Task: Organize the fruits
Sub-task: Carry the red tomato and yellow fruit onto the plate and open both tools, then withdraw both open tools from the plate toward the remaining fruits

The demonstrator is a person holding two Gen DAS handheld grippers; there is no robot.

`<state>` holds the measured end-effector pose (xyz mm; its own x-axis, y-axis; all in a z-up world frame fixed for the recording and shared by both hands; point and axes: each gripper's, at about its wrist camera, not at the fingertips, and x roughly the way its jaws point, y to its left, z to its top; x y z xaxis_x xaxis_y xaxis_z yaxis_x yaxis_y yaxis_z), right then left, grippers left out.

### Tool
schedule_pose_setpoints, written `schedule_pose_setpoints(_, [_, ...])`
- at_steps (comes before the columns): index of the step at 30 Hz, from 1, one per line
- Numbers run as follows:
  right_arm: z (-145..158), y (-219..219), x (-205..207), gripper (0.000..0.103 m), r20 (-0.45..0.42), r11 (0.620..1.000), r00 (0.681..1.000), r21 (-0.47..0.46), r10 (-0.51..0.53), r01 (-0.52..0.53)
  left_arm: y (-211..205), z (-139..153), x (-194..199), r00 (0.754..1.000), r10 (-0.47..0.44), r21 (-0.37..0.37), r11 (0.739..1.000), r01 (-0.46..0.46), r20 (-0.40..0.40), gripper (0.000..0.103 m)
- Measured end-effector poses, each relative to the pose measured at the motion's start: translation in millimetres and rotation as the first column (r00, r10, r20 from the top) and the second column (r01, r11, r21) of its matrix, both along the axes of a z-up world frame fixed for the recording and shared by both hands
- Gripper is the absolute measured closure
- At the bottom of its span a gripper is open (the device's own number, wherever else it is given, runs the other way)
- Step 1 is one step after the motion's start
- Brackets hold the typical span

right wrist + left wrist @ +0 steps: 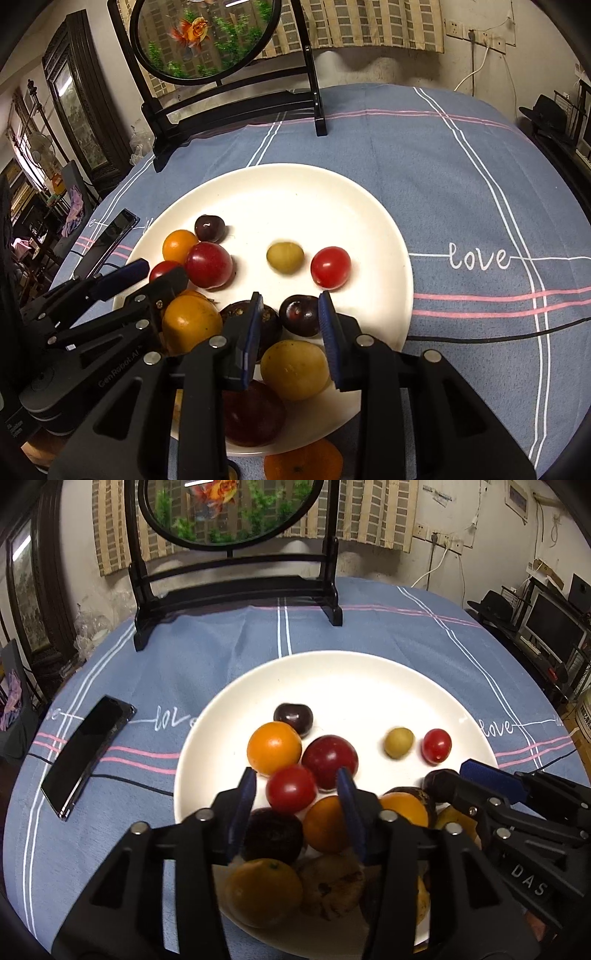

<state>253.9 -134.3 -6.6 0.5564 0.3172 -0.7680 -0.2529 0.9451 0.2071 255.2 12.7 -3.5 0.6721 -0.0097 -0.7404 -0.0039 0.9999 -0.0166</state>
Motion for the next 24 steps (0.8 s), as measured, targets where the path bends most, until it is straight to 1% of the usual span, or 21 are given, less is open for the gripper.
schedule_pose_setpoints(1, [0.0, -0.6, -0.7, 0.072, -0.001, 1.0, 1.0, 0.002, 0.0, 0.0, -0.2, 1.0, -0.8, 1.0, -0.001, -0.002, 1.0, 0.001, 0.007, 0.052])
schedule_pose_setpoints(3, [0.7, -1.9, -1.8, 0.072, -0.003, 1.0, 1.0, 0.008, 0.0, 0.0, 0.3, 3.7, -2.2, 1.0, 0.003, -0.011, 1.0, -0.003, 0.025, 0.039])
schedule_pose_setpoints(5, [1.4, -2.9, -2.8, 0.071, -0.002, 1.0, 1.0, 0.011, 0.001, -0.001, 0.6, 6.6, -4.4, 0.999, 0.01, -0.011, 1.0, -0.009, 0.045, 0.035])
schedule_pose_setpoints(7, [2.5, -3.9, -4.2, 0.065, 0.0, 1.0, 1.0, 0.016, -0.001, 0.001, 1.4, 7.9, -6.0, 0.998, 0.021, -0.004, 1.0, -0.021, 0.055, 0.028])
schedule_pose_setpoints(8, [2.9, -4.7, -5.1, 0.057, 0.003, 1.0, 1.0, 0.019, -0.005, 0.005, 2.0, 7.5, -6.6, 0.998, 0.028, 0.0, 1.0, -0.028, 0.057, 0.024])
schedule_pose_setpoints(9, [3.8, -6.4, -6.9, 0.053, 0.012, 1.0, 1.0, 0.024, -0.015, 0.015, 2.9, 6.4, -7.1, 0.998, 0.031, 0.003, 1.0, -0.031, 0.057, 0.024])
schedule_pose_setpoints(11, [4.9, -7.7, -9.1, 0.052, 0.019, 1.0, 1.0, 0.024, -0.016, 0.016, 3.0, 4.3, -7.0, 0.999, 0.03, 0.005, 1.0, -0.03, 0.043, 0.021])
schedule_pose_setpoints(15, [3.4, -7.3, -13.3, 0.051, 0.015, 1.0, 1.0, 0.02, -0.002, 0.002, 4.0, 6.0, -8.4, 0.998, 0.038, 0.02, 0.999, -0.039, 0.048, 0.014])
schedule_pose_setpoints(18, [2.6, -6.7, -17.0, 0.048, 0.016, 1.0, 1.0, 0.011, 0.003, -0.004, 5.6, 7.0, -10.1, 0.998, 0.041, 0.02, 0.999, -0.042, 0.051, 0.011])
schedule_pose_setpoints(21, [3.4, -7.2, -20.5, 0.043, 0.026, 1.0, 1.0, 0.006, 0.0, 0.0, 7.5, 6.4, -10.5, 0.998, 0.048, 0.019, 0.999, -0.048, 0.046, 0.011])
schedule_pose_setpoints(24, [4.6, -8.5, -22.7, 0.042, 0.031, 1.0, 1.0, 0.009, -0.001, 0.001, 10.1, 6.0, -10.8, 0.997, 0.063, 0.03, 0.998, -0.064, 0.048, 0.01])
